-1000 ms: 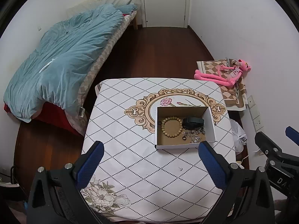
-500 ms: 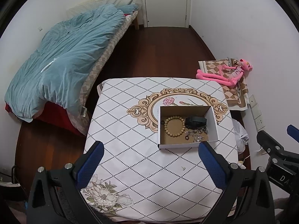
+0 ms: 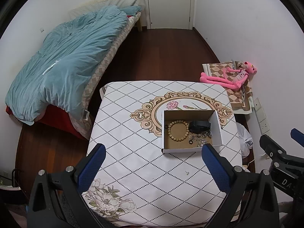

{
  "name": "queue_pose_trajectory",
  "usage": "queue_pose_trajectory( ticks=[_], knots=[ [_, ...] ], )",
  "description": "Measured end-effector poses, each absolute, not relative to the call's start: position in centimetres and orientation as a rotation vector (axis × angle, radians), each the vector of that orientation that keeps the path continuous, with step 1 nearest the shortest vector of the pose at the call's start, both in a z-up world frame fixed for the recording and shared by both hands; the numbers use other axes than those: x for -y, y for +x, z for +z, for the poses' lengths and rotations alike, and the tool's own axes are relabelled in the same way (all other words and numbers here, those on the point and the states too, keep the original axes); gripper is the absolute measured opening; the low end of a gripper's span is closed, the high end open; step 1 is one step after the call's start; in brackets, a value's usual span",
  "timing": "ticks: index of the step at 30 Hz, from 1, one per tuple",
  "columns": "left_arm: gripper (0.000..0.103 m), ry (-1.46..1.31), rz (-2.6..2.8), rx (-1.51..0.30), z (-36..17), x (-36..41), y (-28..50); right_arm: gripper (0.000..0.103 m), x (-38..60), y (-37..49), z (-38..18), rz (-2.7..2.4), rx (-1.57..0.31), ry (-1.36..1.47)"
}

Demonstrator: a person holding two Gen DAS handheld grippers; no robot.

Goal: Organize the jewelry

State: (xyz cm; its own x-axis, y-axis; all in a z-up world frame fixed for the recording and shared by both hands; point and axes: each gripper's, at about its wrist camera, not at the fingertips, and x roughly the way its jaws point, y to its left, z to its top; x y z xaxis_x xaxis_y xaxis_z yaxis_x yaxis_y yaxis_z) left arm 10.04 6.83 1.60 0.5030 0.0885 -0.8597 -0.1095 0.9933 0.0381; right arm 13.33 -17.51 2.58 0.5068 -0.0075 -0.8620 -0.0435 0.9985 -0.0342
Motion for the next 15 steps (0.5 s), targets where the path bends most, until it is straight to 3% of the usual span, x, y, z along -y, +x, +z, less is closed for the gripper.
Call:
queue_pose_trajectory(
  ticks=[15],
  knots=[
    [0.103,-0.021,0.123,-1.040,1.53,-6.76,10.24,0.103,17.52,13.35,2.60,0.020,-1.039,-0.055]
  ],
)
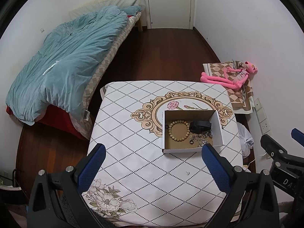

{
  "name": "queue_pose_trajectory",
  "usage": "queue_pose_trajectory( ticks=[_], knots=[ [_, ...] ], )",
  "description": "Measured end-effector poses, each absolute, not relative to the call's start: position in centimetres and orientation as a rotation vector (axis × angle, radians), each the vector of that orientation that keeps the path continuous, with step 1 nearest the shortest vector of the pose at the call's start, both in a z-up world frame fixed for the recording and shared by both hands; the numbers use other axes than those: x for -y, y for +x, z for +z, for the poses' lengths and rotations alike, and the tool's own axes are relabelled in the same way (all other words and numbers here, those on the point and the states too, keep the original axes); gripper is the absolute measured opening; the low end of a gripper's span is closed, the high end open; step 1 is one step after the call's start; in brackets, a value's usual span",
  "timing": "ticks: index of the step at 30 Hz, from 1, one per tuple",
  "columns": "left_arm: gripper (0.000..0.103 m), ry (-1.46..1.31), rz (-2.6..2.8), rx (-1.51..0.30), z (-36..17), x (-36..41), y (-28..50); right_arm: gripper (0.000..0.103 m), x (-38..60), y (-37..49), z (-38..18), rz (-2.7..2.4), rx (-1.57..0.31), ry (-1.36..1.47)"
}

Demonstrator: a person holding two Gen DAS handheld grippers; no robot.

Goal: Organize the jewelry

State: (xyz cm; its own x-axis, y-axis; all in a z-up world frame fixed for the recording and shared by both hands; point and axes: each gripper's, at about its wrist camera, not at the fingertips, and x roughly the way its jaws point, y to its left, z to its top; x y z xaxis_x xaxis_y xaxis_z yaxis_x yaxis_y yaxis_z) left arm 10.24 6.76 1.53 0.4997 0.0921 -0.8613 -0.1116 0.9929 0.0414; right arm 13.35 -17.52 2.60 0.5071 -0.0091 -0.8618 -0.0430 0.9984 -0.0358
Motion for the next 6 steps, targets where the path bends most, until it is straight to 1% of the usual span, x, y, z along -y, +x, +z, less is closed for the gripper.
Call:
queue_pose_trajectory(
  ticks=[6],
  knots=[
    [0.103,-0.027,0.124,-1.029,1.71,-6.61,10.15,0.103,17.44,13.43,2.59,0.023,-1.041,-0.059]
  ],
)
